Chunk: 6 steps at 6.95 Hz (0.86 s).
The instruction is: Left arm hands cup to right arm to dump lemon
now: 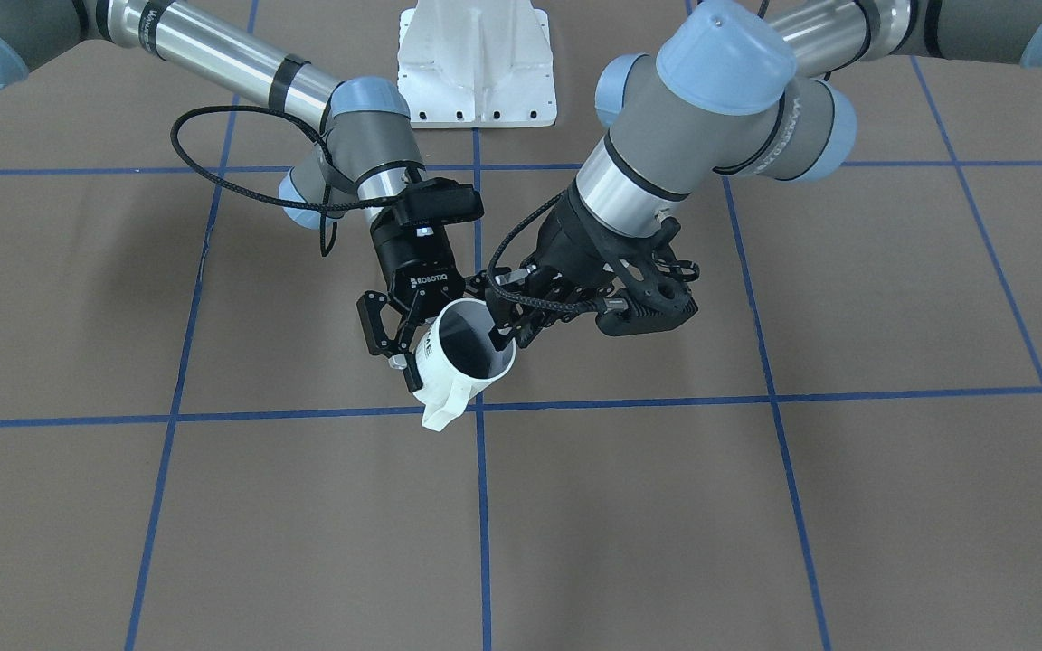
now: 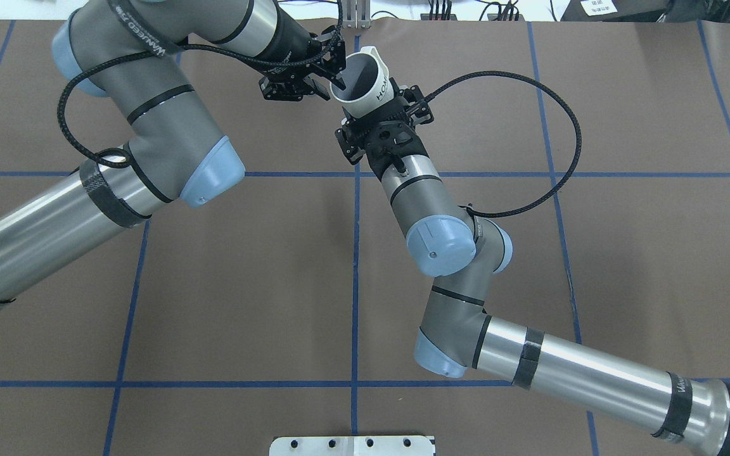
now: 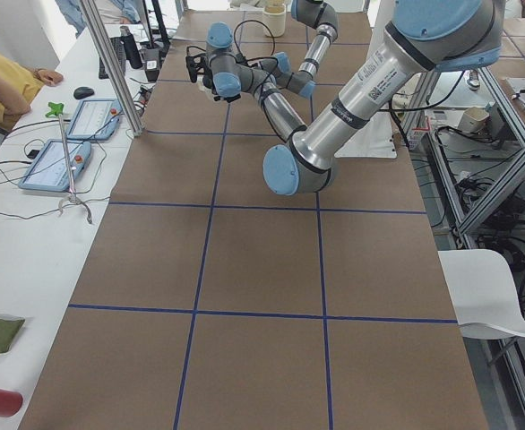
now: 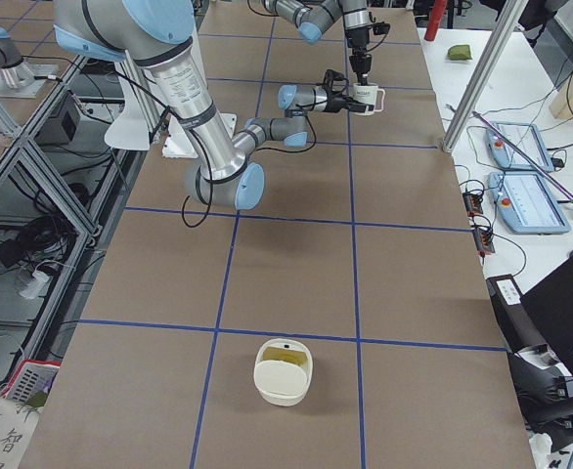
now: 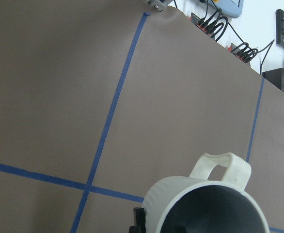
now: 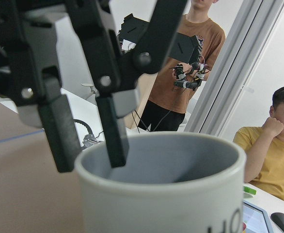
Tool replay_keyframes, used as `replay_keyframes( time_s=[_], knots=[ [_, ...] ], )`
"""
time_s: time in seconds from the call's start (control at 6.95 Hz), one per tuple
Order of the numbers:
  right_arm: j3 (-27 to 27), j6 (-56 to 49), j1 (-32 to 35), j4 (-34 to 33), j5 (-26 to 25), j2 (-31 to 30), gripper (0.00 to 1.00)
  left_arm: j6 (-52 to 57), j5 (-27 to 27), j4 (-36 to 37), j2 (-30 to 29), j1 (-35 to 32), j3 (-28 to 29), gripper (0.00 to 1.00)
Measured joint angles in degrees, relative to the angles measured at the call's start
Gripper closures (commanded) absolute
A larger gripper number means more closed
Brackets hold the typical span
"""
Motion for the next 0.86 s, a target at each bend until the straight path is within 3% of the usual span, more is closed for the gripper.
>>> replay_keyframes(
  time_s=[0.29,0.43,0.58,0.72,0.86],
  knots=[
    [0.00,-0.63,0.00,0.00,0.00,-0.01,1.00,0.00,0.00,0.02,-0.10,0.00,0.15,0.75],
    [0.00,-0.70,0.00,0.00,0.00,-0.09,1.00,0.00,0.00,0.05,-0.10,0.07,0.21,0.83],
    [0.00,-1.23,0.01,0.00,-0.04,-0.15,1.00,0.00,0.02,0.13,-0.09,0.14,0.36,1.00],
    [-0.01,-2.22,0.01,-0.01,-0.08,-0.15,0.92,0.00,0.06,0.21,-0.10,0.20,0.59,1.00],
    [0.08,-2.93,-0.02,-0.02,-0.10,-0.10,0.32,0.00,0.08,0.31,-0.13,0.24,0.81,1.00]
  ],
)
